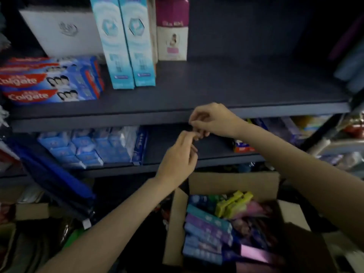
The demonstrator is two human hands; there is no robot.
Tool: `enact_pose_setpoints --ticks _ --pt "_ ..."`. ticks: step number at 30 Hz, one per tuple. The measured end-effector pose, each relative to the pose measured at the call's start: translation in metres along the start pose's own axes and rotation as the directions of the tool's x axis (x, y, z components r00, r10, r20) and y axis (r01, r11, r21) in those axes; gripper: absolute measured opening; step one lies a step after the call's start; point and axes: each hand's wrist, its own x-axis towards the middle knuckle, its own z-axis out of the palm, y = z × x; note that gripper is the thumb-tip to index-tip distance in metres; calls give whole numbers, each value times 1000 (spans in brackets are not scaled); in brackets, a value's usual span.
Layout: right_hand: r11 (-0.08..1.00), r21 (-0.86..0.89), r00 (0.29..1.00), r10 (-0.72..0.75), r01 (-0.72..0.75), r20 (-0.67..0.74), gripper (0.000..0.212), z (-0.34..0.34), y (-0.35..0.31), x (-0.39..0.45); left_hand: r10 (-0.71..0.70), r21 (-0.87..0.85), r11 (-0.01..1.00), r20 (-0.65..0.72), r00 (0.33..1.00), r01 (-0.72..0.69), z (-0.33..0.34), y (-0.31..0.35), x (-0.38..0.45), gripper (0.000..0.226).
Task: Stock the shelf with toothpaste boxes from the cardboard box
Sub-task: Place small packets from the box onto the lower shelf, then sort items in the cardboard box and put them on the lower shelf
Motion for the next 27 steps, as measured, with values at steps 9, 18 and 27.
enact_pose_setpoints --ticks 9,18,27 --pt "848 -276 753 530 -453 391 16 136 198 -110 -346 153 936 578 739 318 139 -53 -62 42" --pt "813 -518 638 551 -266 537 33 198 279 -148 -442 276 895 655 613 351 201 -80 -81 40" --pt "692 -718 543 633 -78 551 39 276 334 -197 -411 290 908 759 505 303 274 -79 -109 39"
